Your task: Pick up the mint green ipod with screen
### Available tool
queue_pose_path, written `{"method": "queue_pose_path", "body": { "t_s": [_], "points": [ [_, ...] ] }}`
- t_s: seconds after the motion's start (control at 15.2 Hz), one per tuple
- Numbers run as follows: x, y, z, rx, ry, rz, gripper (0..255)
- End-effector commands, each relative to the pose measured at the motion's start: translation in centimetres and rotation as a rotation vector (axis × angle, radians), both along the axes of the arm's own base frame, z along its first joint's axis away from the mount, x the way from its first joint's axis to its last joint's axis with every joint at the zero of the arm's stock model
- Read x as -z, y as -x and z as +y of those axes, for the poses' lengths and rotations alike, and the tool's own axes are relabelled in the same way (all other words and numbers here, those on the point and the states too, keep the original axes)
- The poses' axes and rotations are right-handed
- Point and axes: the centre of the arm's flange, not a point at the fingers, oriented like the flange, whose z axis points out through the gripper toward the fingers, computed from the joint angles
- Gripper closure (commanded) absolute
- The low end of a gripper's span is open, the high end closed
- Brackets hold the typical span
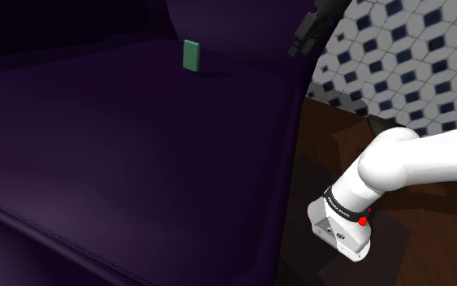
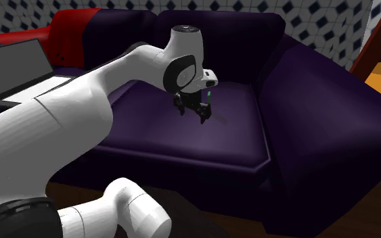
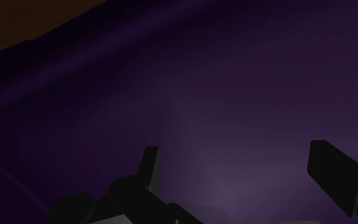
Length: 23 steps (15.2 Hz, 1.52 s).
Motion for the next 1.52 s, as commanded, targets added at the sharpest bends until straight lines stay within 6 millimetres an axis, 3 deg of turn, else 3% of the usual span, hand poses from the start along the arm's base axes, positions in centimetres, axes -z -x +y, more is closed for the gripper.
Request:
{"method": "queue_pose_path", "body": {
  "t_s": [0.0, 0.73, 1.45],
  "points": [
    [0.0, 0.0, 0.0, 0.000, 0.000, 0.000, 0],
    [1.5, -13.2, 8.5, 0.263, 0.008, 0.086, 0],
    [4.3, -28.1, 13.2, 0.527, 0.016, 0.171, 0]
  ]
}}
